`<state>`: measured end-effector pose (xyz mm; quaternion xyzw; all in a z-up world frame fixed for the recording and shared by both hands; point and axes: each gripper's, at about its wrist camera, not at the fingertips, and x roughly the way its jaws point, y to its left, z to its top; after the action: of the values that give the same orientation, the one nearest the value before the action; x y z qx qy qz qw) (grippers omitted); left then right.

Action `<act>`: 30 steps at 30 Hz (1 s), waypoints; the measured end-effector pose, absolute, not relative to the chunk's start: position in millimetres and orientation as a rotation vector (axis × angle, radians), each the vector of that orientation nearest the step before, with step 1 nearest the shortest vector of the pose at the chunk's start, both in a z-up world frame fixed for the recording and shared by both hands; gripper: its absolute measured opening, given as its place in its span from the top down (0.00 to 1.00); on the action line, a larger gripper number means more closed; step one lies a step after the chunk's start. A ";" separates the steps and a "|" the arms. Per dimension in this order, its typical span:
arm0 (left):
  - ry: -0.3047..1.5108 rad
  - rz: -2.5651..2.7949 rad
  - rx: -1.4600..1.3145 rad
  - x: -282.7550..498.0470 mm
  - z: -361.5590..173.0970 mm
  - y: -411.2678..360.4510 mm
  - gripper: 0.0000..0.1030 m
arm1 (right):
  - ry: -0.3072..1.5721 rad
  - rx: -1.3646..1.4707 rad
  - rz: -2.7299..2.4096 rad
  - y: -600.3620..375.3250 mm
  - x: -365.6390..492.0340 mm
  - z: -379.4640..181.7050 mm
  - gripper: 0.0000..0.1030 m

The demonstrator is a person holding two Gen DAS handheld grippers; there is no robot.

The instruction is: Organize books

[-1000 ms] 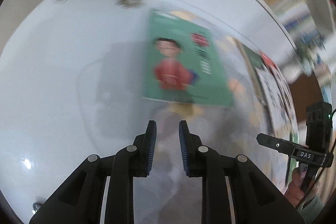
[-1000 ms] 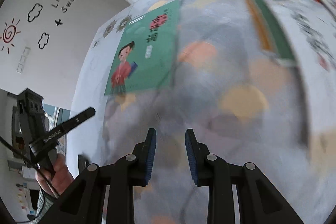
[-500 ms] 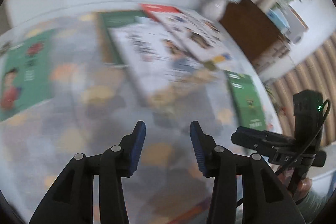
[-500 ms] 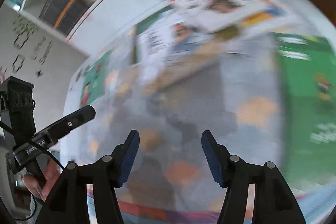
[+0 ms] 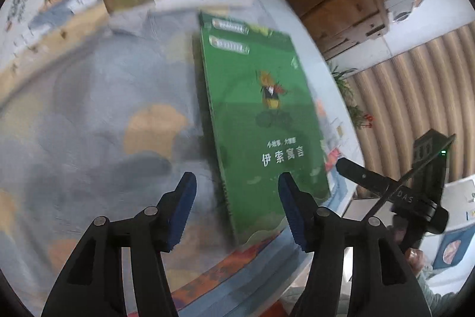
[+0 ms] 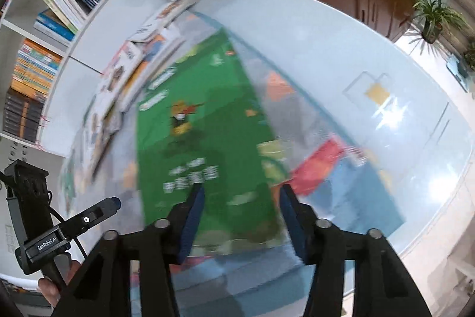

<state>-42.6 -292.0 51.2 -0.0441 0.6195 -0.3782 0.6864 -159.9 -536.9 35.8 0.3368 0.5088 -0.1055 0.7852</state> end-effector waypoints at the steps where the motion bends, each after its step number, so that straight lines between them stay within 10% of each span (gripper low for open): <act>1: 1.396 -0.833 -0.098 -47.3 45.5 -296.6 0.47 | 1.110 0.721 -0.213 -540.8 -159.8 32.3 0.60; 22: 1.358 -0.992 -0.537 -71.3 44.4 -266.5 0.52 | 1.166 0.616 0.027 -539.8 -150.1 14.1 0.74; 27: 1.371 -0.907 -0.511 -67.0 32.7 -268.5 0.89 | 1.190 0.730 0.070 -549.3 -153.0 1.4 0.74; 30: 1.396 -0.875 -0.423 -70.6 25.1 -280.0 0.92 | 1.197 0.726 0.084 -546.0 -152.3 1.2 0.74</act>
<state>-70.6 -280.0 25.1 -0.1868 0.6170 -0.3865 0.6596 -152.3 -546.0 1.2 0.3339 0.5507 0.0386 0.7640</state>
